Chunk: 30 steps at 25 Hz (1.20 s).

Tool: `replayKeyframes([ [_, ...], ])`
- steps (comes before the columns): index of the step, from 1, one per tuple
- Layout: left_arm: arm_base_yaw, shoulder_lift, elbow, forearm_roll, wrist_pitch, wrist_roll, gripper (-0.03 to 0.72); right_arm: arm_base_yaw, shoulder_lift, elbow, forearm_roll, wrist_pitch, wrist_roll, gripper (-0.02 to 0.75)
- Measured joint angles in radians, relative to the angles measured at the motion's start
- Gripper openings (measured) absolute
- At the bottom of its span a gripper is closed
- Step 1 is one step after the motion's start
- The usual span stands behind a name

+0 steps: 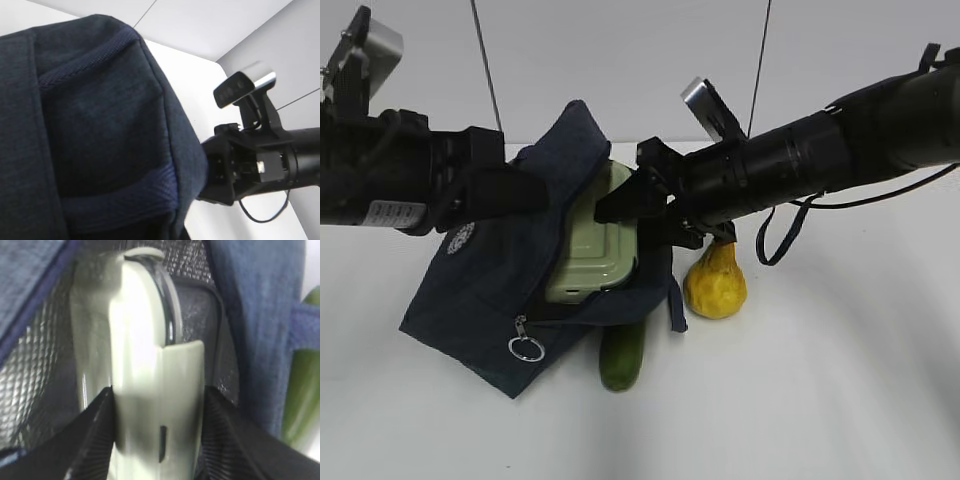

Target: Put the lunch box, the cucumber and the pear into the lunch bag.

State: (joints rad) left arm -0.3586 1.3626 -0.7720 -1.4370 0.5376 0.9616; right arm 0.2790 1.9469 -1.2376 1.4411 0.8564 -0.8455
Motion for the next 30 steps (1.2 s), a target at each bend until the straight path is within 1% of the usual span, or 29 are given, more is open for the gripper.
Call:
replayKeyframes([
  [5, 0.000, 0.010, 0.000, -0.005, 0.011, 0.010, 0.001, 0.005, 0.037, 0.000, 0.053, -0.007, -0.058, 0.382],
  [12, 0.000, 0.010, 0.000, -0.006, 0.015, 0.028, 0.001, 0.047, 0.122, -0.058, 0.062, 0.020, -0.096, 0.382],
  [15, 0.000, 0.010, 0.000, -0.025, 0.015, 0.030, 0.001, 0.052, 0.144, -0.087, 0.069, 0.021, -0.099, 0.382],
  [23, 0.000, 0.010, 0.000, -0.039, 0.018, 0.031, 0.001, 0.071, 0.176, -0.111, 0.076, -0.061, -0.105, 0.383],
  [30, 0.000, 0.010, 0.000, -0.041, 0.020, 0.031, 0.001, 0.073, 0.178, -0.119, 0.079, -0.084, -0.115, 0.438],
])
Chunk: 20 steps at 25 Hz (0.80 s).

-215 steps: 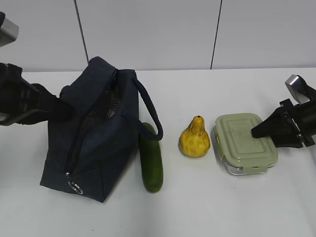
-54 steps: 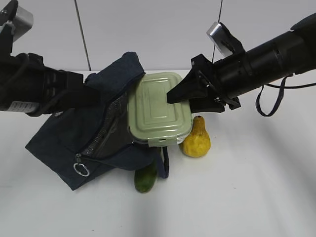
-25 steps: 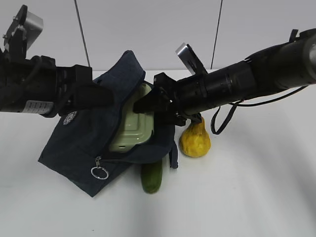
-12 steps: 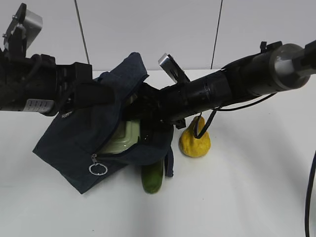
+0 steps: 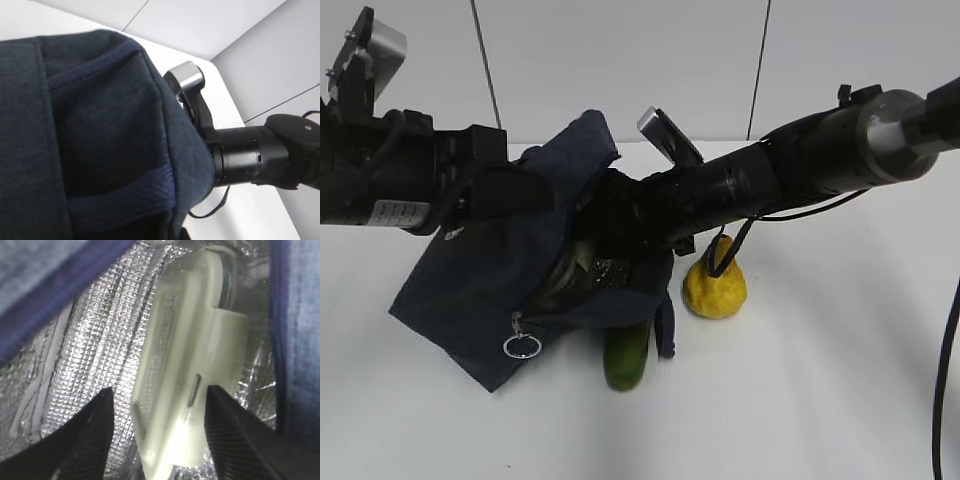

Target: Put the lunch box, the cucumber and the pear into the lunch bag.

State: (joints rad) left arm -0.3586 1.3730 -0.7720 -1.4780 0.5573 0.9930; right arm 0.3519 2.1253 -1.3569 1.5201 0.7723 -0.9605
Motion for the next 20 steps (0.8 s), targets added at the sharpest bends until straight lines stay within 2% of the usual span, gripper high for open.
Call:
replayKeyframes([
  [11, 0.000, 0.001, 0.000, 0.001, 0.001, 0.000, 0.001, 0.000, -0.006, -0.001, -0.012, 0.004, -0.006, 0.447],
  [16, 0.000, 0.001, 0.000, 0.001, 0.002, 0.000, 0.001, 0.000, -0.061, -0.026, -0.174, 0.015, 0.027, 0.447],
  [20, 0.000, 0.001, 0.000, 0.001, 0.002, 0.001, 0.001, 0.000, -0.121, -0.045, -0.412, 0.015, 0.128, 0.447],
])
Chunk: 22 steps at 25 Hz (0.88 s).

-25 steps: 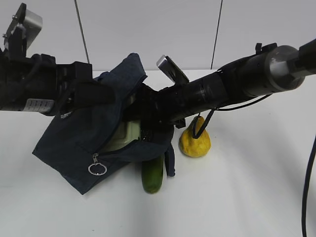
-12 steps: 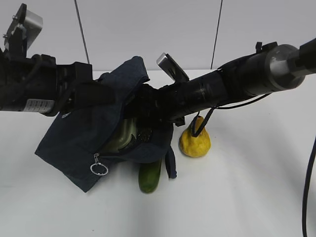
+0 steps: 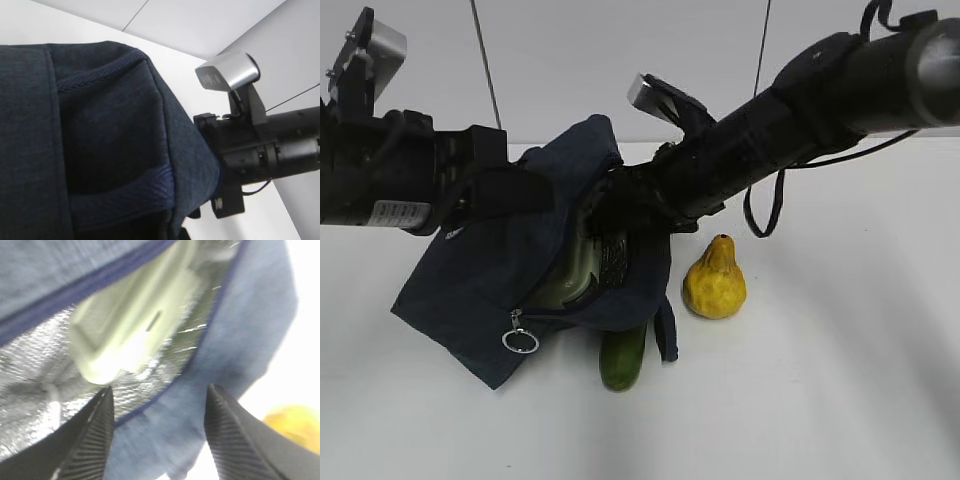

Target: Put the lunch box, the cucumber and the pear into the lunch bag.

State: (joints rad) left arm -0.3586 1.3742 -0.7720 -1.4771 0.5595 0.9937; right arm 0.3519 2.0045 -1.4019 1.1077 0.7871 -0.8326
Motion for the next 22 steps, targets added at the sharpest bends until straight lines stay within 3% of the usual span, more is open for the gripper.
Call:
replayKeyframes([
  [6, 0.000, 0.000, 0.000, 0.000, 0.001, 0.000, 0.001, 0.000, -0.069, -0.008, -0.324, -0.002, 0.167, 0.447],
  [14, 0.000, 0.000, 0.000, 0.001, 0.001, 0.000, 0.001, 0.000, -0.157, -0.010, -0.561, -0.009, 0.277, 0.449],
  [22, 0.000, 0.000, 0.000, 0.001, 0.002, 0.000, 0.001, 0.000, -0.180, -0.010, -0.834, 0.042, 0.442, 0.559],
])
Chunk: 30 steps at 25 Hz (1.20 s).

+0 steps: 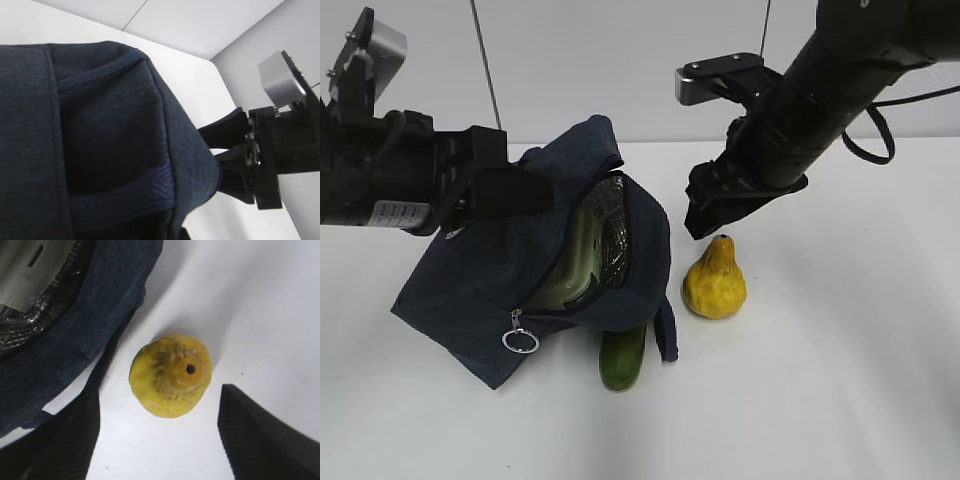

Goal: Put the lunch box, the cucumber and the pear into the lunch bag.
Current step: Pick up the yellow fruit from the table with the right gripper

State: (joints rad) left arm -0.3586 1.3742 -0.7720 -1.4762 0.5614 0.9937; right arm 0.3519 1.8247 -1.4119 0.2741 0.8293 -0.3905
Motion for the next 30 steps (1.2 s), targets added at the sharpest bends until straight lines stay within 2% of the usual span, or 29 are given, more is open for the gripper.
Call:
replayKeyframes([
  [6, 0.000, 0.000, 0.000, -0.001, 0.006, 0.000, 0.001, 0.000, 0.004, 0.000, -0.064, 0.018, 0.060, 0.563],
  [22, 0.000, 0.000, 0.000, 0.011, 0.013, 0.000, 0.001, 0.000, 0.123, -0.001, -0.070, -0.049, 0.122, 0.561],
  [30, 0.000, 0.000, 0.000, 0.011, 0.013, 0.000, 0.001, 0.000, 0.135, -0.001, -0.070, -0.051, 0.127, 0.454],
])
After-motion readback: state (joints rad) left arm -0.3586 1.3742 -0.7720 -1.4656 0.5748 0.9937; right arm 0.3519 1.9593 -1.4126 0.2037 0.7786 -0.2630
